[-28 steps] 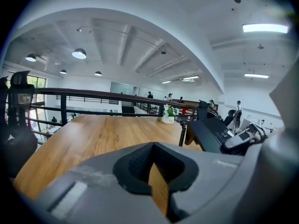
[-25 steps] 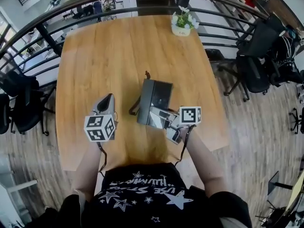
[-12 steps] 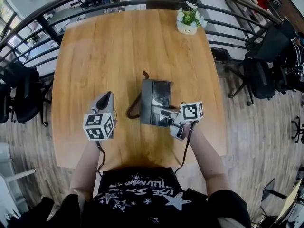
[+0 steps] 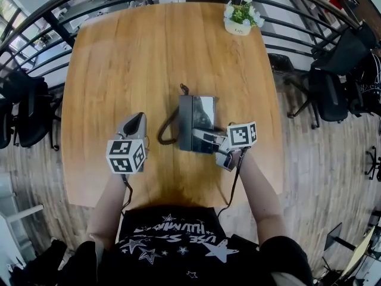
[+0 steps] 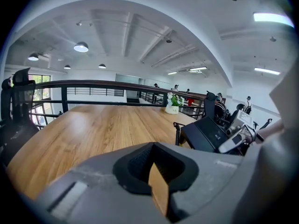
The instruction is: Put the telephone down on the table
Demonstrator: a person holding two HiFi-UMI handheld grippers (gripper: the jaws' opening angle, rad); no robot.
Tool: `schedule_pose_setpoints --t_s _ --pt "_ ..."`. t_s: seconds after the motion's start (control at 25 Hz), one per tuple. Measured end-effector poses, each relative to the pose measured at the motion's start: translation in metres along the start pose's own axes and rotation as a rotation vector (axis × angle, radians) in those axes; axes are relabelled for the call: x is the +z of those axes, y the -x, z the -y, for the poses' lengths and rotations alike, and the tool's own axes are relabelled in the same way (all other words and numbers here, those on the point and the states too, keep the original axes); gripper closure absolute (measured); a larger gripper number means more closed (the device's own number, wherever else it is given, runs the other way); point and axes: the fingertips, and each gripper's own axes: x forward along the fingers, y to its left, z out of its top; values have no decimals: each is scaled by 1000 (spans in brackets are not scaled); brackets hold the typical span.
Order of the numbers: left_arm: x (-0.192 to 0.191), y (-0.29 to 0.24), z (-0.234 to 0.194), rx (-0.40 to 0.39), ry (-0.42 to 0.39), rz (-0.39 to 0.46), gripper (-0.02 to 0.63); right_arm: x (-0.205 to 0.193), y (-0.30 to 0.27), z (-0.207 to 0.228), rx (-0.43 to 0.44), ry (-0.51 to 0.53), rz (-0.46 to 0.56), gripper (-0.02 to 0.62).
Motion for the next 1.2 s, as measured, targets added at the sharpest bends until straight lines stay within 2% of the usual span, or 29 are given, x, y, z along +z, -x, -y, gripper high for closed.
schedule_pose_setpoints --t_s 0.32,0.48,0.68,1.0,1.2 --pt "-13 -1 9 -10 6 -27 604 -1 3 10 -45 61 -52 436" --pt "-21 2 12 -14 16 -35 604 -2 7 15 -125 77 -72 414" --pt "-29 9 16 -16 30 -46 604 -1 7 16 -182 93 -83 403" --pt "-31 19 22 -26 26 -40 604 0 18 30 -308 125 -78 319" --pt "-34 23 32 -40 7 -43 604 0 29 41 -324 125 -83 277"
